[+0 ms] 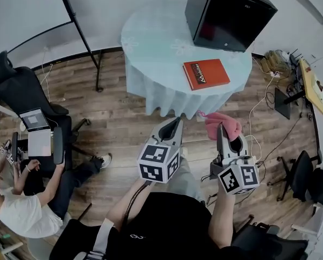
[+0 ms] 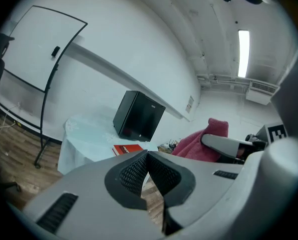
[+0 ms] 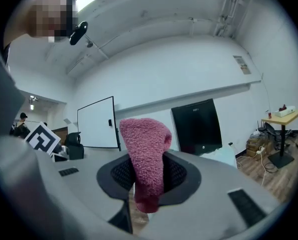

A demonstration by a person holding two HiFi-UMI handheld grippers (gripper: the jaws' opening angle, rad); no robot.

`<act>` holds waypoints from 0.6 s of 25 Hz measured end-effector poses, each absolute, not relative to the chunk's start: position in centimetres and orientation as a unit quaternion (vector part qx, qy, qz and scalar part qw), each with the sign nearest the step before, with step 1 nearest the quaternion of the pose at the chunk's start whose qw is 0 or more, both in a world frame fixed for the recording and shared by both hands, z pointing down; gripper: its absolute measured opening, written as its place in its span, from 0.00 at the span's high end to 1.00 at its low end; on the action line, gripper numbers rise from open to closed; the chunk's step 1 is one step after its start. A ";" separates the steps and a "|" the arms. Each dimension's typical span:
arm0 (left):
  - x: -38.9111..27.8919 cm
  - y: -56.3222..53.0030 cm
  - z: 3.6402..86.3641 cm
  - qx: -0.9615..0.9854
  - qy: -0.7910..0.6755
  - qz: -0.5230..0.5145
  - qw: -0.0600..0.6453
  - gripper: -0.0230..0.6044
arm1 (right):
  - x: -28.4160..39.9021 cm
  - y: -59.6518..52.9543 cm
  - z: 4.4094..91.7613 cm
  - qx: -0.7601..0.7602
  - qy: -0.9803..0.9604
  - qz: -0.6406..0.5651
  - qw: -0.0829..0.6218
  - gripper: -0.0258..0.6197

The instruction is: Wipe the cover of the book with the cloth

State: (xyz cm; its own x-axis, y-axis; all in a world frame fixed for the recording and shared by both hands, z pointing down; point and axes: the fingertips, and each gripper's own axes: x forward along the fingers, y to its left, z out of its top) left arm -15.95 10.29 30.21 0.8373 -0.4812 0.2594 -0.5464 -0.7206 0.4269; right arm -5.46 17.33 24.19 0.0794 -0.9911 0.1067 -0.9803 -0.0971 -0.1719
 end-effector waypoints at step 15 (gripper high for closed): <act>-0.9 3.2 34.3 0.904 -0.300 0.103 0.287 0.95 | 6.9 8.4 27.4 -0.675 0.724 -0.144 0.006 0.81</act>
State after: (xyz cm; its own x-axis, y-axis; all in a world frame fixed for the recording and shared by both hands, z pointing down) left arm -0.86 3.18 34.35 0.7992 -0.4824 0.3586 -0.6009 -0.6552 0.4579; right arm 6.91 8.40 27.40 -0.0888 -0.9785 0.1864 -0.9750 0.0471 -0.2171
